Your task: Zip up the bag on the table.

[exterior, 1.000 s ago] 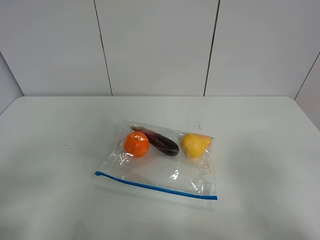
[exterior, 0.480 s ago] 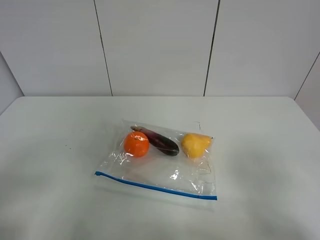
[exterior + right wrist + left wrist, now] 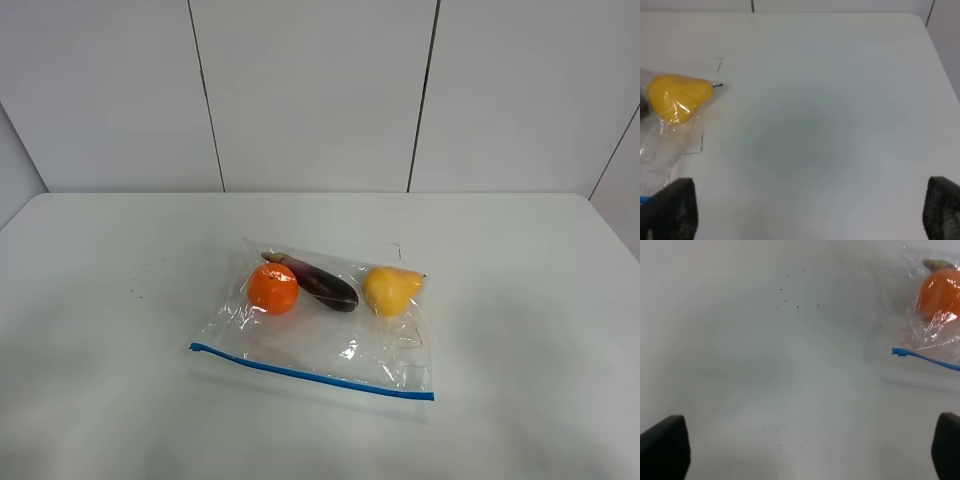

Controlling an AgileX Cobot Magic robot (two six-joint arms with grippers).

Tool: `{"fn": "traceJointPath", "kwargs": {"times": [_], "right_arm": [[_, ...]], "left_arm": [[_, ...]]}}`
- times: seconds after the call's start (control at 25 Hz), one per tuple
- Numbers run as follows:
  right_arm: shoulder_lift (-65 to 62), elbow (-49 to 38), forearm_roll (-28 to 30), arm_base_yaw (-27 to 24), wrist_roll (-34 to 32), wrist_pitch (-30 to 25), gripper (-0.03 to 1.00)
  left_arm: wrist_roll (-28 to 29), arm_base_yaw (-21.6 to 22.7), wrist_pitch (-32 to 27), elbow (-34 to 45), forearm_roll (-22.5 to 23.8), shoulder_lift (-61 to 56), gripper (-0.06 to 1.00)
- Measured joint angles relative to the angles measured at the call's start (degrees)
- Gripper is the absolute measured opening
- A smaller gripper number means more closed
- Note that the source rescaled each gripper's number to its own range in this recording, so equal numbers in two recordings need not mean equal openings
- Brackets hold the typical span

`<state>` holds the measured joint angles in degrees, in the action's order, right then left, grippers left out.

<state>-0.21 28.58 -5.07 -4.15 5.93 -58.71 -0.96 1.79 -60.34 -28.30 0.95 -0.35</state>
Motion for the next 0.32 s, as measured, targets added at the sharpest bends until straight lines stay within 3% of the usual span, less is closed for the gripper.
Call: {"fn": "traceJointPath", "kwargs": {"times": [0.32], "right_arm": [[0.0,0.0,0.1,0.0,0.0,0.0,1.00]], "left_arm": [[0.0,0.0,0.0,0.0,0.0,0.0,1.00]]}}
